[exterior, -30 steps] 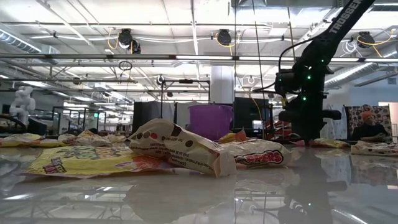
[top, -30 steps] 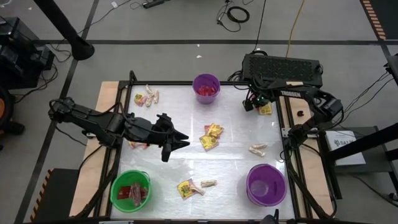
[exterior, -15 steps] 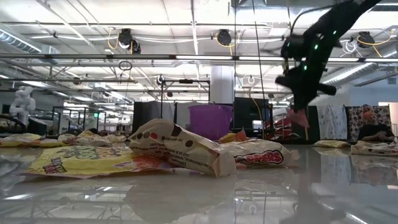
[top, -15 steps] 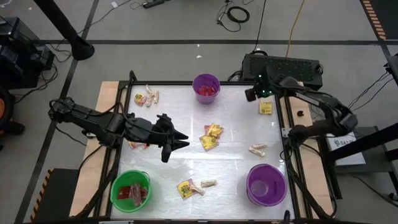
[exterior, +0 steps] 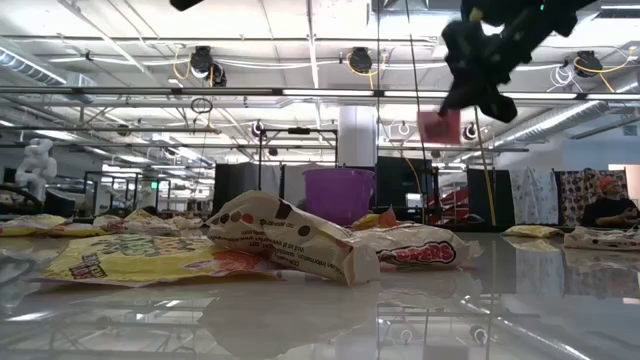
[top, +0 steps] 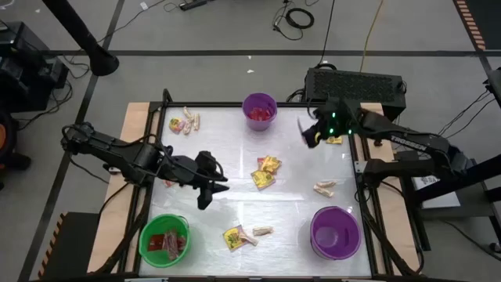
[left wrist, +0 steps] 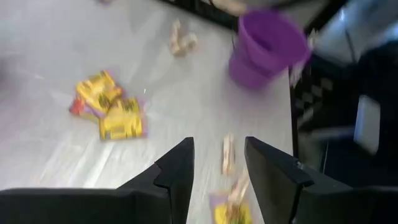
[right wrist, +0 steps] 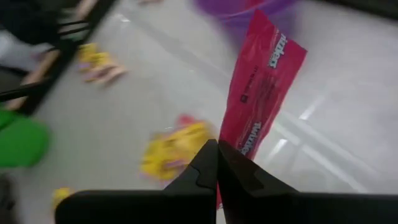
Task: Sort candy by brand, put in halloween buckets
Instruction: Put the red candy into the green bucket
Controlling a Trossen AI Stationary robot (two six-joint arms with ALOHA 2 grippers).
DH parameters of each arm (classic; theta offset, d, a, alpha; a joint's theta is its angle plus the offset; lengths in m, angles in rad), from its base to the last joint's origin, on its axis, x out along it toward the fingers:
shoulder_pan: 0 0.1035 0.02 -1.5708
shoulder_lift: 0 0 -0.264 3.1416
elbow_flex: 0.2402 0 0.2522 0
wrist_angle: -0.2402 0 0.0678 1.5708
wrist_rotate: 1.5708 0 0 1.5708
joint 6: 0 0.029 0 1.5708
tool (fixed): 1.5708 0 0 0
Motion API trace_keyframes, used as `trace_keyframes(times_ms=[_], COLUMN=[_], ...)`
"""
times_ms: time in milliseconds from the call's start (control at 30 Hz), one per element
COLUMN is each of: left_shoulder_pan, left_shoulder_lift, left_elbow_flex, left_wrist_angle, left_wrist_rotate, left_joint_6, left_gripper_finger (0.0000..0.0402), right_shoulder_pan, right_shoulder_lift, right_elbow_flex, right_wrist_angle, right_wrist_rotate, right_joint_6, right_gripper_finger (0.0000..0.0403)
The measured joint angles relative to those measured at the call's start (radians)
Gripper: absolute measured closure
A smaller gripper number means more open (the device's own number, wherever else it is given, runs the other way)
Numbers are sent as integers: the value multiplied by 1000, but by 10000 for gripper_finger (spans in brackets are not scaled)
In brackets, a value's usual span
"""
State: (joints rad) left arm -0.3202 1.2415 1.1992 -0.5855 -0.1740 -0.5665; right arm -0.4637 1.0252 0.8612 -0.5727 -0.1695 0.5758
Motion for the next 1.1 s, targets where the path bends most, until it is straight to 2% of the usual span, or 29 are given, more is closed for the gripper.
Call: trace_keyframes(times_ms=[167,300,467,567,633,733,833,1000,1100], left_shoulder_pan=[-36,-88,-170,-217,-240,-267,-283,-310,-324], left_shoulder_lift=[0,0,0,0,0,0,0,0,0], left_elbow_flex=[0,0,0,-4,-17,-36,-44,-44,-44], left_wrist_angle=[-127,-245,-330,-350,-349,-351,-367,-404,-403], left_wrist_rotate=[44,46,46,43,42,41,40,39,39], left_joint_6=[58,76,84,112,136,159,160,154,154], left_gripper_finger=[252,252,252,252,252,252,252,252,252], right_shoulder_pan=[273,484,683,753,782,799,801,769,749], right_shoulder_lift=[26,117,325,480,582,721,843,1007,1079], right_elbow_flex=[0,0,0,13,59,189,350,611,723], right_wrist_angle=[151,344,697,943,1018,993,889,647,589], right_wrist_rotate=[112,219,326,370,399,400,396,316,278], right_joint_6=[199,321,389,403,430,437,430,371,316], right_gripper_finger=[402,402,402,402,402,402,402,402,402])
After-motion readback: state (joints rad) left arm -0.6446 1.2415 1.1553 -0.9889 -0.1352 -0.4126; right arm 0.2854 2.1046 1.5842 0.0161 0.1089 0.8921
